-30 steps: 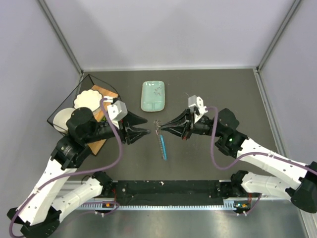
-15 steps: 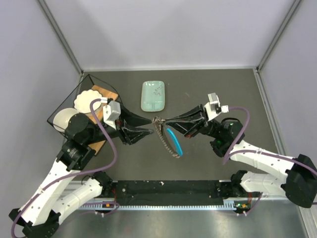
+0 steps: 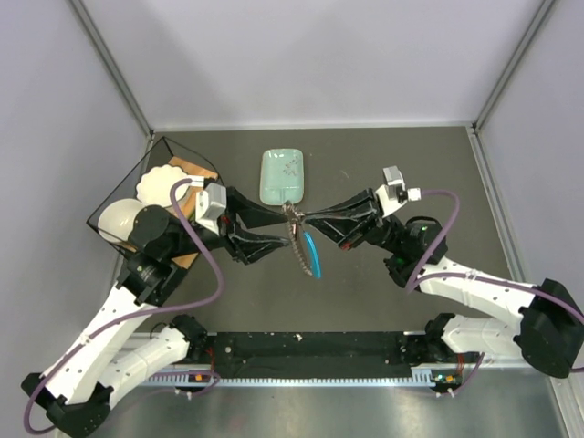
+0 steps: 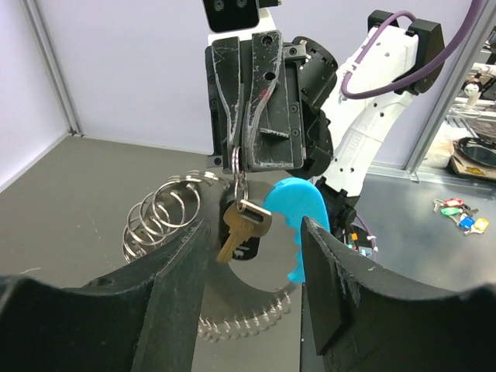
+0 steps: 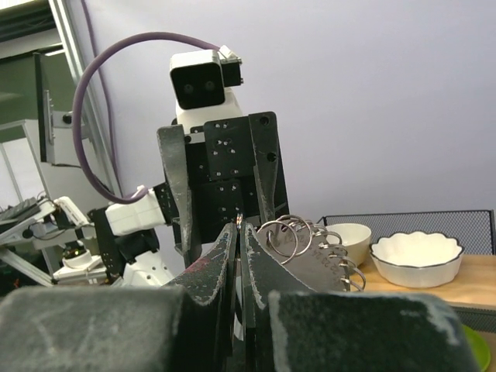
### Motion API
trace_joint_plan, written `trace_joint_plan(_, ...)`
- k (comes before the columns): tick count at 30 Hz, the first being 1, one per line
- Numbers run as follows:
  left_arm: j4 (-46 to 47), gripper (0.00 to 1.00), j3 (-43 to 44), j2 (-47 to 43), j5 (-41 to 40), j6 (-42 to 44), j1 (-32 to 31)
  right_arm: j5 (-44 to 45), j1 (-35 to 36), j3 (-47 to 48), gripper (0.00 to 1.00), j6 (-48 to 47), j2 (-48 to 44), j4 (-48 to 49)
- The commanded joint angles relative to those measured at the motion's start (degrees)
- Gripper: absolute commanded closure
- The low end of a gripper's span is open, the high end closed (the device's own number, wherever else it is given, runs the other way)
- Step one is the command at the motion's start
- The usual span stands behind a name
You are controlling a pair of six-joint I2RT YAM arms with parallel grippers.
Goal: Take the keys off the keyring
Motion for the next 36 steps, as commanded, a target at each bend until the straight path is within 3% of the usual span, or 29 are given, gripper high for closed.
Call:
trace_joint_plan(1, 5.2, 0.45, -0.3, 0.7, 0.0, -0.5, -0.2, 3.5, -0.5, 0.1, 1.00, 1.1, 0.7, 14.5)
trace_joint_plan(16, 5.6, 0.46, -3.2, -1.2, -9.3, 1.5, -0.9, 8.5, -0.5, 1.4, 1.00, 0.6, 4.0, 18.4)
trace_joint_plan(36, 5.8, 0.55, -4.6, 0.8, -11.9, 2.5, -1.0, 8.4, -0.5, 1.7, 1.00, 1.0, 4.3, 19.1)
